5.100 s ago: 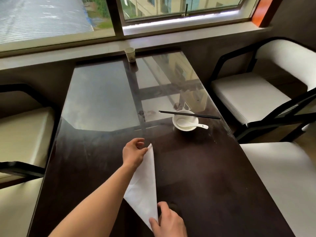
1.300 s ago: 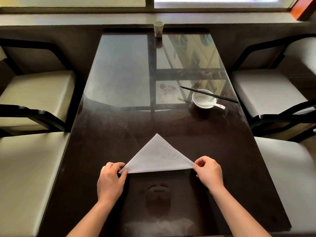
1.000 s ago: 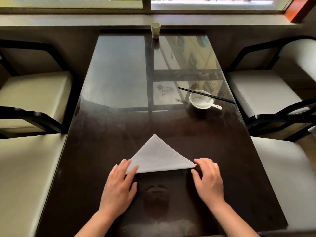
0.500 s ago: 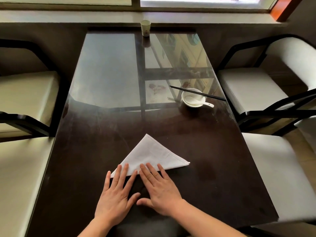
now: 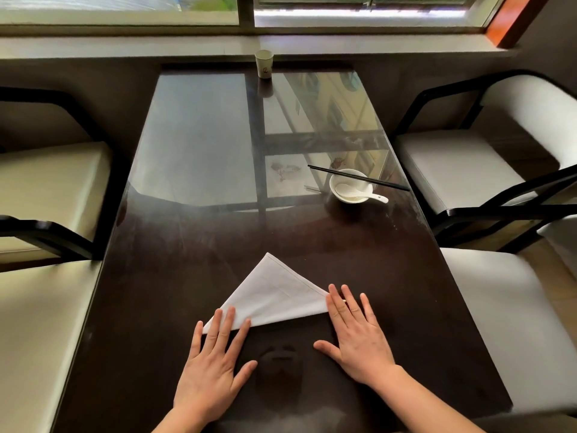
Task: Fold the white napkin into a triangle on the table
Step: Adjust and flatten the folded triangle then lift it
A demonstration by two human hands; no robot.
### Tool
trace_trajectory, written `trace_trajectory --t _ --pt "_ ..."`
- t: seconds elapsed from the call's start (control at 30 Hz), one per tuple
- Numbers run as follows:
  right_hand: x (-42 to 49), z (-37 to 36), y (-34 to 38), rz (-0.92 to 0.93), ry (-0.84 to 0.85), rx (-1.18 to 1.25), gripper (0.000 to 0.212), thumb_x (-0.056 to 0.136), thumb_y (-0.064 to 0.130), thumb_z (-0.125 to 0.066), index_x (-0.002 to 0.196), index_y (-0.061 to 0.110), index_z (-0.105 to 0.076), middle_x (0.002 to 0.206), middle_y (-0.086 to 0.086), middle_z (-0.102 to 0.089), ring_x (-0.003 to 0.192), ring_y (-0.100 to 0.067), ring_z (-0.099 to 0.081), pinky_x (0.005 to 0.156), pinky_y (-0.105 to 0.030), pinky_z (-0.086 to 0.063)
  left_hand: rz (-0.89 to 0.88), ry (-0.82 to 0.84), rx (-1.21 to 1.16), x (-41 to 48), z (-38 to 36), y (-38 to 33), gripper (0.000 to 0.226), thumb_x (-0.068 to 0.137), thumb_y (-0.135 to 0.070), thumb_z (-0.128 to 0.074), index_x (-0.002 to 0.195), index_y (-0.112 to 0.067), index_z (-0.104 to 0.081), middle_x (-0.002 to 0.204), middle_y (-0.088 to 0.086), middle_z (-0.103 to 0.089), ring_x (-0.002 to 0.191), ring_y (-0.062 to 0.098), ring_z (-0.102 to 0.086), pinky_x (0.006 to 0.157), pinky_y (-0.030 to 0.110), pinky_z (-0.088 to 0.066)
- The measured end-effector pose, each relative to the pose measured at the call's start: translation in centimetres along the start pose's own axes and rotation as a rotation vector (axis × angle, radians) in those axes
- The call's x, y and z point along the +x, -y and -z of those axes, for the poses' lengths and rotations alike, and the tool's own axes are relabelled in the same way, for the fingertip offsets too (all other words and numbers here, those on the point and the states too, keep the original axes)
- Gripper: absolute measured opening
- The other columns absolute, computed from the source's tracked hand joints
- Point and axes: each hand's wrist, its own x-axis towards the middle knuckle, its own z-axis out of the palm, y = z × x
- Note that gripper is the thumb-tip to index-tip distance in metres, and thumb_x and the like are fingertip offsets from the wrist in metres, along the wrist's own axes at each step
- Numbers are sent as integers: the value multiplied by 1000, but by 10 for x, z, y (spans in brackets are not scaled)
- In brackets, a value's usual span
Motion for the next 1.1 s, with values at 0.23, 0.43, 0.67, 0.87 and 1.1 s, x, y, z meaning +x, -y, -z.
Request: trace_trajectory --t 0.23,0.43,0.67,0.87,1.1 --pt "-1 -6 3 -26 -2 6 98 91 80 -21 156 7 -19 167 -7 -9 154 -25 -9 118 -50 -10 0 9 13 0 2 -3 76 94 -69 -29 157 -28 -16 166 7 -9 152 28 -6 115 55 -15" --pt "1 -11 1 -22 5 22 98 91 80 -24 155 6 -22 167 -8 -12 154 -25 -13 117 -52 -15 16 -33 -47 17 18 -20 78 96 -66 -27 156 -18 -18 165 5 -13 152 22 -8 118 50 -12" --pt "2 -20 -2 -14 -54 1 99 89 81 -31 154 6 -26 167 -9 -14 154 -23 -12 117 -52 -17 11 -22 -55 111 32 -56 81 95 -68 -5 154 -15 11 163 3 19 148 18 25 121 44 8" --pt "2 -23 0 -7 -87 15 99 90 80 -31 155 6 -24 168 -8 -13 154 -22 -12 117 -53 -18 139 -26 -53 118 22 -20 82 93 -69 -6 155 -17 8 164 -2 15 148 15 23 121 42 10" --pt "0 -11 1 -24 -70 -6 99 89 81 -23 153 6 -32 165 -9 -21 151 -21 -12 116 -49 -15 232 -34 -27 74 16 19 83 90 -70 6 155 -18 6 164 -3 14 148 14 23 121 42 11"
